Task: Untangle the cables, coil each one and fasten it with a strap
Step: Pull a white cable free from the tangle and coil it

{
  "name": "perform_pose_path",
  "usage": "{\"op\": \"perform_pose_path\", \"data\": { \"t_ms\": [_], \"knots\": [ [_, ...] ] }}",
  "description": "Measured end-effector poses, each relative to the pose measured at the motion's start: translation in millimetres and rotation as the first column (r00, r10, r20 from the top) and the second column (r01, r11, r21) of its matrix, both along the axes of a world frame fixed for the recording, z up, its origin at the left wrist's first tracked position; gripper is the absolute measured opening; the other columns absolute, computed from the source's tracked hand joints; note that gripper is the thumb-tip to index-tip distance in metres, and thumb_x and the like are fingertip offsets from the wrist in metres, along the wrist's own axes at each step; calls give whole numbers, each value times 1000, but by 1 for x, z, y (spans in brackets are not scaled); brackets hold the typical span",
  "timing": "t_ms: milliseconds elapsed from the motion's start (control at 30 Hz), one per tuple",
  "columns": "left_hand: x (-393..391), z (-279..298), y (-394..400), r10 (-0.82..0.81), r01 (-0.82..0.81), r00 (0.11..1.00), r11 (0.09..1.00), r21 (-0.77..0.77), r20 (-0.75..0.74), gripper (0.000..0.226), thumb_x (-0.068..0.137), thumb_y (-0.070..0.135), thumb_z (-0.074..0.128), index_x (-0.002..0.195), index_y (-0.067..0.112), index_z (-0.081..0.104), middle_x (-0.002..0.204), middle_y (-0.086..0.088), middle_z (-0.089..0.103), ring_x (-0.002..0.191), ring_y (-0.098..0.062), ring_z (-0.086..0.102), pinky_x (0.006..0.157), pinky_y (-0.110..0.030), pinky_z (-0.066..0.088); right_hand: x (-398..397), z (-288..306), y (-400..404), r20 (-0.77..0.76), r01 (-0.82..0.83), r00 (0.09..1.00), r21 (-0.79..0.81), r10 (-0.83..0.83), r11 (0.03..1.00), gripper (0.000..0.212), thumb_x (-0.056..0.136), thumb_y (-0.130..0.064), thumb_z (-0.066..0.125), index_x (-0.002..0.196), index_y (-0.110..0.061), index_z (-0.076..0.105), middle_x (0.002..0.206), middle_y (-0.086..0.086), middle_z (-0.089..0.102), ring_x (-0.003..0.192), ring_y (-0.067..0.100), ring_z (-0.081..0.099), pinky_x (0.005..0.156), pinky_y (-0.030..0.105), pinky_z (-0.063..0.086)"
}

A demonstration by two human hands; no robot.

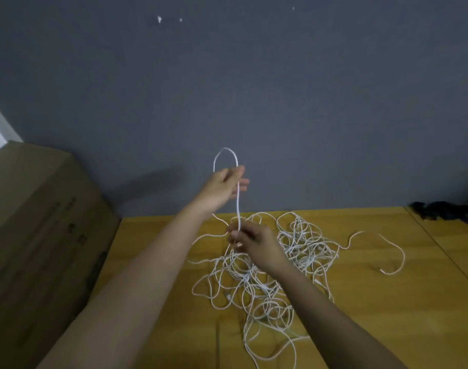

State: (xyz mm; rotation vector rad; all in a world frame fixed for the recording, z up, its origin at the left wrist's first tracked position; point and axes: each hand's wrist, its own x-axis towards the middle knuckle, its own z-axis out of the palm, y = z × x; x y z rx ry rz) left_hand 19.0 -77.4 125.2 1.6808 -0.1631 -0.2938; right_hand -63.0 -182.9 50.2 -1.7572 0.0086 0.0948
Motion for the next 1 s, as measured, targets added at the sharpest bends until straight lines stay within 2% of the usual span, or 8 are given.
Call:
{"op": "perform_pose_path", "data": {
  "t_ms": [100,167,333,433,533,667,867,1000],
  "knots": [
    [-16,-20,15,-97,92,995,957,276,5,54,98,51,30,133,15,50,134,-5,55,120,-14,53,106,-30,38,6,4,-10,-101,167,985,309,-142,936,15,96,-2,51,103,5,62,73,8,65,63,11,63,63,21,55],
    [-40,-39,26,-250,253,967,912,324,-49,65,91,62,29,138,21,47,138,8,50,125,-8,48,101,-20,40,9,5,-17,-153,213,976,476,-158,853,13,95,-6,52,97,1,63,76,7,68,67,10,66,65,19,55],
    [-76,-77,31,-285,237,957,869,434,48,24,99,35,46,104,17,62,97,7,67,93,-16,62,84,-29,47,11,4,-23,-279,309,948,688,-154,657,12,94,-7,54,93,0,63,79,7,69,72,13,69,69,19,57],
    [-77,-80,40,-167,99,977,906,412,133,23,102,21,42,99,16,65,74,9,59,69,-8,58,63,-15,44,8,-5,-26,-222,285,947,246,-233,926,23,93,-27,61,90,-4,64,85,9,69,68,13,67,63,23,56],
    [-79,-82,50,-119,60,980,942,329,162,24,101,21,43,91,25,65,65,12,54,58,3,51,59,-12,43,-2,-23,-24,149,302,952,-321,-268,898,40,88,-47,60,107,-13,58,106,0,58,91,10,57,78,24,46],
    [-85,-89,52,-50,44,995,997,69,90,25,102,25,41,90,22,63,55,14,48,48,-4,43,48,-16,37,-22,-54,-3,58,-62,996,-135,71,989,37,96,-51,36,114,-26,57,105,-12,59,99,0,55,82,10,40],
    [-74,-84,68,53,-98,987,943,-319,-149,34,95,42,39,78,15,49,50,10,33,42,-4,26,39,-14,22,-38,-104,3,-48,-95,994,64,99,993,30,100,-28,40,83,-11,58,66,-6,58,73,18,63,74,21,48],
    [-65,-80,73,-33,-100,967,863,-495,-254,29,98,35,37,80,14,46,54,9,41,48,-6,31,43,-15,27,-41,-109,12,-31,-191,981,-257,189,948,31,103,-27,36,96,-8,61,76,8,60,72,19,58,66,27,43]
  ]
}}
